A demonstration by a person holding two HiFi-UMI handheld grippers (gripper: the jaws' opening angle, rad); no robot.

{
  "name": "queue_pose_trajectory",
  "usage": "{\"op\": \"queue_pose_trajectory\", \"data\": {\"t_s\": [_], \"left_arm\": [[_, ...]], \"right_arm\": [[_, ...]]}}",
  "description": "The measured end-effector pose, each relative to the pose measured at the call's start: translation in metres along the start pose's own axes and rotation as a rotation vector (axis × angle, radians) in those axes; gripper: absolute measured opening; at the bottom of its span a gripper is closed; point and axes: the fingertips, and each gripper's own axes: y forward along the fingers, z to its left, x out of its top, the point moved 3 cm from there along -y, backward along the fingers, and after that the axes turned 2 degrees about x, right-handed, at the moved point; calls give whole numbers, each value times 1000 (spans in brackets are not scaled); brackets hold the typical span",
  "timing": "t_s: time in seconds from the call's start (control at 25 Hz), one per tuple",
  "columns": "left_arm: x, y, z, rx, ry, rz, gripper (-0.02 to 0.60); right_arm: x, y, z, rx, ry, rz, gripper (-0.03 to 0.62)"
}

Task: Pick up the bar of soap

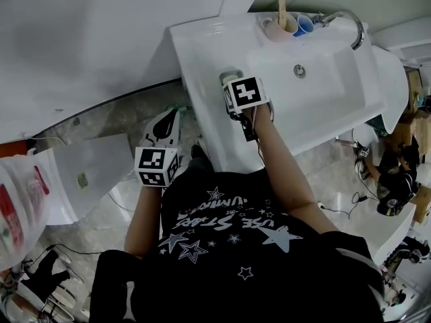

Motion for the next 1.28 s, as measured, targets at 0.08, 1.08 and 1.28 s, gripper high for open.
{"op": "queue_pose_trajectory", "data": {"t_s": [0.08,1.08,1.28], "left_arm": [[1,1,1,-1,5,2,8],[9,-6,2,3,24,-20,9],[9,-11,0,5,25,-24,8]], "right_arm": [[1,3,0,-2,-1,65,193],[8,0,-1,-8,-80,35,187],[10,-12,-4,37,-29,-57,187]]}}
